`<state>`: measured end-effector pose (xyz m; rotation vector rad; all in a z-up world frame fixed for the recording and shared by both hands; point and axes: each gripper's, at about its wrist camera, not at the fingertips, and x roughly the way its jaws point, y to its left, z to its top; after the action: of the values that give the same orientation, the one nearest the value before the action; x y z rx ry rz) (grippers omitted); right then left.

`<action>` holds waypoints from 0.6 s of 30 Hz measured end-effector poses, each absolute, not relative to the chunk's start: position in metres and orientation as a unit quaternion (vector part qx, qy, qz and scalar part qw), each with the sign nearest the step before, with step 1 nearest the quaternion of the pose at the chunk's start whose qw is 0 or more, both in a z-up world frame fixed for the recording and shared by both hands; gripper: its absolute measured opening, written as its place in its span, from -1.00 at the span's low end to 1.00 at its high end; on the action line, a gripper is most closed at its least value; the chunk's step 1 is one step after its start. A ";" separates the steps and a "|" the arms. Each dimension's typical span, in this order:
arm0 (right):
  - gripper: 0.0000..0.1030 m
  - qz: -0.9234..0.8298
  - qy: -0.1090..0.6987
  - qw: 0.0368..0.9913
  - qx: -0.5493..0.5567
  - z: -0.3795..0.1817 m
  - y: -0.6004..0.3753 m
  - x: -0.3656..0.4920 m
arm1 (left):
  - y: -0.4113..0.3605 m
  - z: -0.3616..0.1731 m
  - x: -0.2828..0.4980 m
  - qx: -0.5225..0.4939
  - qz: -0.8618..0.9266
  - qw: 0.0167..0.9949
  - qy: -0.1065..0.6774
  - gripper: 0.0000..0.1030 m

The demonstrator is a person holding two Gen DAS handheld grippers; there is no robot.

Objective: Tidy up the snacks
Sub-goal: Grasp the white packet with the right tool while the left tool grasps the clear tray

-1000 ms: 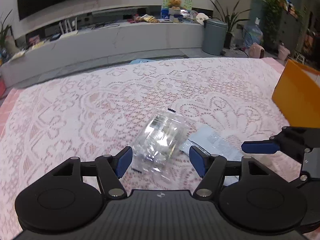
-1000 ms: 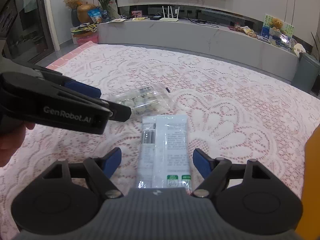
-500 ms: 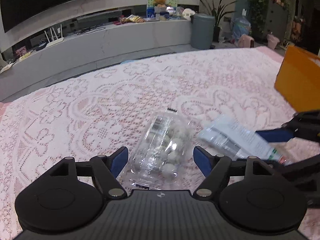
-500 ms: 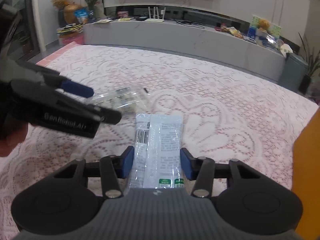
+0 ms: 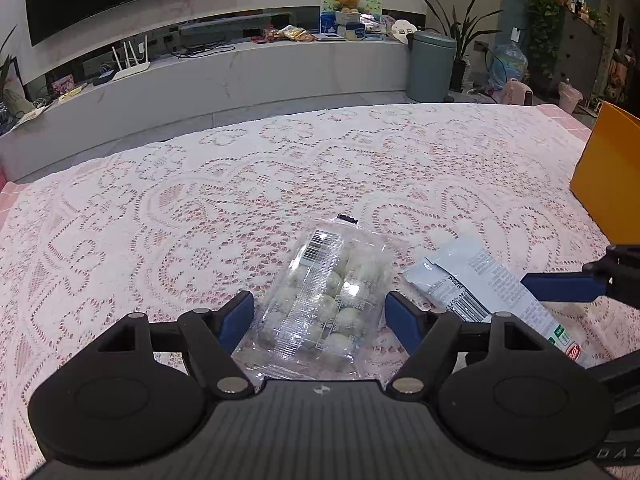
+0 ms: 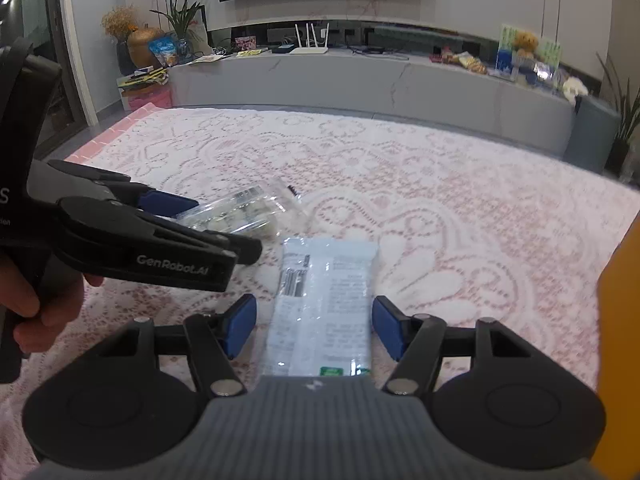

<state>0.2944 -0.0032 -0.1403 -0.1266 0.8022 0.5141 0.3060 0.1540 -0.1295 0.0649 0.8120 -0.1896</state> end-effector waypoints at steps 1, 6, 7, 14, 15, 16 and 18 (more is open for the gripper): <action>0.23 0.246 0.387 0.887 -0.058 -0.140 -0.003 0.294 | 0.153 -0.129 0.306 0.032 -0.091 0.914 0.395 0.63; 0.20 0.246 0.392 0.885 -0.057 -0.143 -0.002 0.295 | 0.151 -0.128 0.305 0.032 -0.090 0.914 0.395 0.56; 0.12 0.245 0.392 0.885 -0.056 -0.143 -0.002 0.295 | 0.149 -0.128 0.305 0.034 -0.090 0.914 0.394 0.50; -0.06 0.249 0.387 0.886 -0.066 -0.142 -0.001 0.292 | 0.142 -0.127 0.300 0.046 -0.087 0.917 0.387 0.33; -0.07 0.249 0.388 0.885 -0.064 -0.142 -0.002 0.292 | 0.142 -0.127 0.300 0.042 -0.084 0.917 0.387 0.32; -0.08 0.249 0.389 0.885 -0.061 -0.141 -0.003 0.293 | 0.142 -0.127 0.299 0.038 -0.081 0.917 0.388 0.31; -0.09 0.248 0.390 0.885 -0.053 -0.140 -0.006 0.294 | 0.142 -0.126 0.298 0.034 -0.072 0.918 0.389 0.30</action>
<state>0.2938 -0.0056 -0.1401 -0.1111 0.8121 0.5167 0.2977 0.1421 -0.1259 0.0703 0.7997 -0.1489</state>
